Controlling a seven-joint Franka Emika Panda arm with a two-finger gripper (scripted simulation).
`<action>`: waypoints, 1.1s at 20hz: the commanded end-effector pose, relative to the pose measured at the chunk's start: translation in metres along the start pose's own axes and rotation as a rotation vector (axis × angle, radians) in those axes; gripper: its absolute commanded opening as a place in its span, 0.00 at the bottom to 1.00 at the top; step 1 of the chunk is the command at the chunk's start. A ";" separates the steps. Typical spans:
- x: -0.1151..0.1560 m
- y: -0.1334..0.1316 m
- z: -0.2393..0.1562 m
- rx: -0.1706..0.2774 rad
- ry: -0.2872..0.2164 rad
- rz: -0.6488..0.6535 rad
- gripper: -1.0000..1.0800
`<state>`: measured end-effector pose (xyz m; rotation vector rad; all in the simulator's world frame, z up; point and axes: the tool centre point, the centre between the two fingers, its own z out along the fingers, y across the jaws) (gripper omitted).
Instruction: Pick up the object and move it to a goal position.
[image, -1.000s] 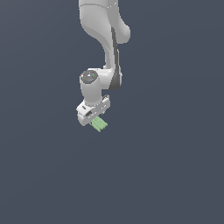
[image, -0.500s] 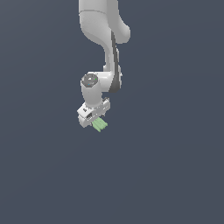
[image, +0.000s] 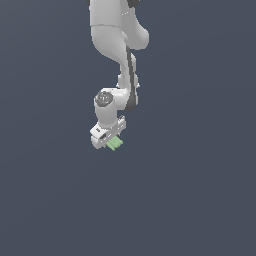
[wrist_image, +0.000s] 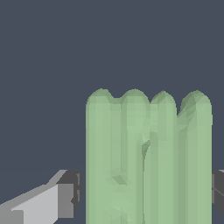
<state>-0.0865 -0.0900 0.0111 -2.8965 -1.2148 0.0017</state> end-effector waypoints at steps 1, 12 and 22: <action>0.000 0.000 0.001 -0.001 0.001 0.000 0.00; 0.000 0.001 0.000 -0.002 0.001 0.000 0.00; 0.002 -0.008 -0.026 -0.003 0.000 0.000 0.00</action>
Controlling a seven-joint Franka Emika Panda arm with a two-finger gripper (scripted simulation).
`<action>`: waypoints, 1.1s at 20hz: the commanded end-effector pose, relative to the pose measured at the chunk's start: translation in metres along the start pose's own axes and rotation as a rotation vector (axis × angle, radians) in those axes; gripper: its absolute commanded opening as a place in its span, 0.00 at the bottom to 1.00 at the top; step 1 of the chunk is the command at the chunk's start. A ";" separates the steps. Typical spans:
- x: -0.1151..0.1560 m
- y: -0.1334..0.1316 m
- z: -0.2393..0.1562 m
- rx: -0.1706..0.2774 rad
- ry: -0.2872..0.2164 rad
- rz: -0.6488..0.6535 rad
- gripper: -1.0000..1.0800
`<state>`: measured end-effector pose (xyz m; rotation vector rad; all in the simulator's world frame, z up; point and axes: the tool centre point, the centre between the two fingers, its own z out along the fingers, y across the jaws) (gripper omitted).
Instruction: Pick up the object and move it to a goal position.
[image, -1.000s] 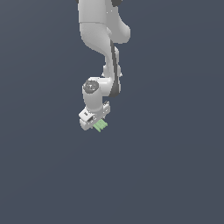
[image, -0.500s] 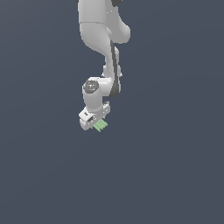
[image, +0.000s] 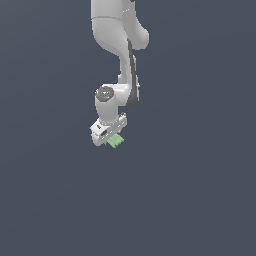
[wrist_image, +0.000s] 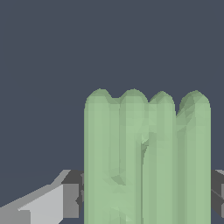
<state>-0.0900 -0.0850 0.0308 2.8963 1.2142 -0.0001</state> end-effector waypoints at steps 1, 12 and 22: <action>0.001 -0.004 -0.012 -0.001 0.000 0.000 0.00; 0.007 -0.032 -0.095 -0.001 -0.001 -0.001 0.00; 0.015 -0.064 -0.193 0.000 0.000 -0.002 0.00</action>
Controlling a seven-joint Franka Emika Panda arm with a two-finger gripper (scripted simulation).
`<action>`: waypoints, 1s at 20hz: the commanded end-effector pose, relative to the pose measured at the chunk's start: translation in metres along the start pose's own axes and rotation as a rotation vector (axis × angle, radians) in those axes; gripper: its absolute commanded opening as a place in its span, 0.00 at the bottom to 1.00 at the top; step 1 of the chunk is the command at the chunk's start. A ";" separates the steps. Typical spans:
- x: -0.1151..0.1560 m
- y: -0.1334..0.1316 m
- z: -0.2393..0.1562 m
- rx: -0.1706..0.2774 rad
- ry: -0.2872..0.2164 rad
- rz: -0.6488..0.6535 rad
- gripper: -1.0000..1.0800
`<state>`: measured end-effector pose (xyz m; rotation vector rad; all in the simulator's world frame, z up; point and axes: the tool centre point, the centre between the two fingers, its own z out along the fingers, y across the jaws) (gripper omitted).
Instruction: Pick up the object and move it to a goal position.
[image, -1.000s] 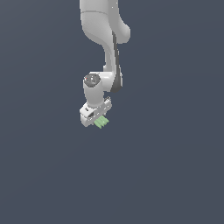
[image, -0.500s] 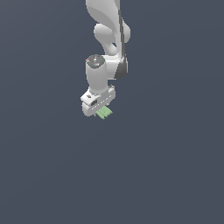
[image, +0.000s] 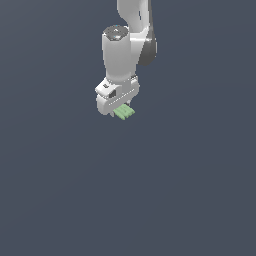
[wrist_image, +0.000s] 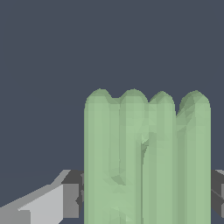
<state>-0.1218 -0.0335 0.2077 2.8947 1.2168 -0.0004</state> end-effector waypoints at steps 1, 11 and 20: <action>0.002 -0.009 -0.026 0.001 0.000 0.000 0.00; 0.010 -0.034 -0.109 0.001 0.001 0.000 0.00; 0.015 -0.043 -0.146 0.001 0.001 0.001 0.00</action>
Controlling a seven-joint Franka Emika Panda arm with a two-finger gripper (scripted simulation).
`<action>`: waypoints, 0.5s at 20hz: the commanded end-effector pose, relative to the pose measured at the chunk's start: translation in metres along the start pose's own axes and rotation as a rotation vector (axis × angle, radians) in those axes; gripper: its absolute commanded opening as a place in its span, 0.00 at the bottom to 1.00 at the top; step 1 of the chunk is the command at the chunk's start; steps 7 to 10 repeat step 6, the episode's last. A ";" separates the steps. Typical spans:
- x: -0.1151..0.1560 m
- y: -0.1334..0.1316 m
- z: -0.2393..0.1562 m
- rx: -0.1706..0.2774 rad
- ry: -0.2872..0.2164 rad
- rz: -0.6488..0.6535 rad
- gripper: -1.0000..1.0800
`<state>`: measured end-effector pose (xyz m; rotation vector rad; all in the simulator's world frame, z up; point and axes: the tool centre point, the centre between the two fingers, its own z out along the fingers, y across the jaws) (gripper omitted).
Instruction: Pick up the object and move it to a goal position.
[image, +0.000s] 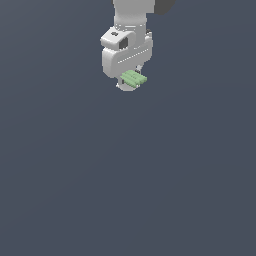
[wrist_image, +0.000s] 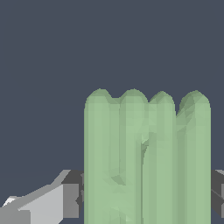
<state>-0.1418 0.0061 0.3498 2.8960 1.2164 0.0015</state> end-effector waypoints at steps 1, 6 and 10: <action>0.001 -0.002 -0.006 0.001 -0.001 0.000 0.00; 0.001 -0.001 -0.007 0.001 -0.001 0.001 0.00; 0.001 -0.001 -0.007 0.001 -0.001 0.001 0.00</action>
